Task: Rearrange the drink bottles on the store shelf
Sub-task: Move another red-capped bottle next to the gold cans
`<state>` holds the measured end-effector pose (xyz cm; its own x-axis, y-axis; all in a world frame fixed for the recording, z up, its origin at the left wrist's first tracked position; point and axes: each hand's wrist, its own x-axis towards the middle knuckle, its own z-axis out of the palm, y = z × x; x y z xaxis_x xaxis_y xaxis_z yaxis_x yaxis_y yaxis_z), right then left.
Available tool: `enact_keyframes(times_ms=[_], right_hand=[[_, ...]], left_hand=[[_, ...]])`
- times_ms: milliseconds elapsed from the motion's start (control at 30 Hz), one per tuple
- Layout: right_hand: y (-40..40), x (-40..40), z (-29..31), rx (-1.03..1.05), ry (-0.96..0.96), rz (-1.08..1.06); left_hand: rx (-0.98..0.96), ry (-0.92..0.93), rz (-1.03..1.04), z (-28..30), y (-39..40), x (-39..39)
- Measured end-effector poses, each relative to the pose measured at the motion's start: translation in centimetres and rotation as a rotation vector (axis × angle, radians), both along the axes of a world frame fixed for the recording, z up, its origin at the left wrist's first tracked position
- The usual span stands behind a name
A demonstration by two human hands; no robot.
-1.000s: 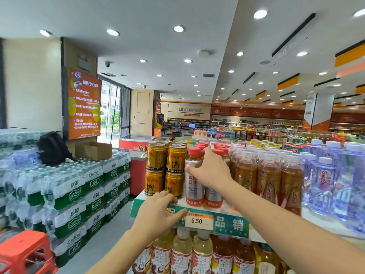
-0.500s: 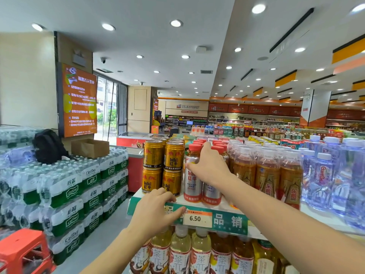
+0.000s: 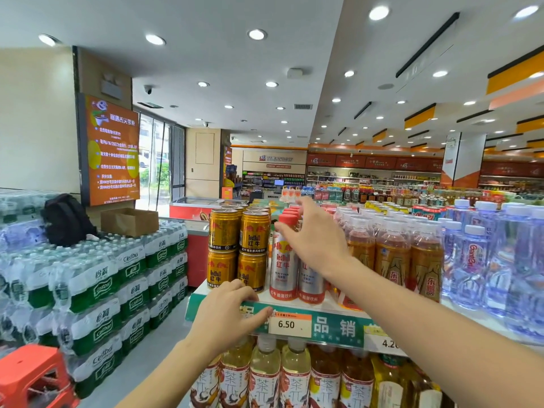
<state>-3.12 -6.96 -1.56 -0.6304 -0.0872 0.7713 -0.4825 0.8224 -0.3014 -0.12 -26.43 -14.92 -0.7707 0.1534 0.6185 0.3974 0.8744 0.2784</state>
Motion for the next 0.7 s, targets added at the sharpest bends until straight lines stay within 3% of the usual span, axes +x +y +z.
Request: enact_keyframes(times_ms=[100,233,300,700], right_hand=[[1.5,0.6,3.8,0.058,0.06,-0.07],[3.3,-0.4,6.3,0.3,-0.303,-0.251],[3.6,-0.8,6.2,0.367,-0.403,-0.237],[5.5,-1.2,5.4,0.249,-0.425,-0.052]], left_hand=[[-0.005,-0.001,0.0,0.1,0.0,0.1],[-0.011,-0.007,-0.006,0.0,-0.1,0.0],[-0.011,-0.003,-0.005,-0.1,-0.2,-0.1],[-0.002,-0.016,-0.013,0.0,-0.1,0.0]])
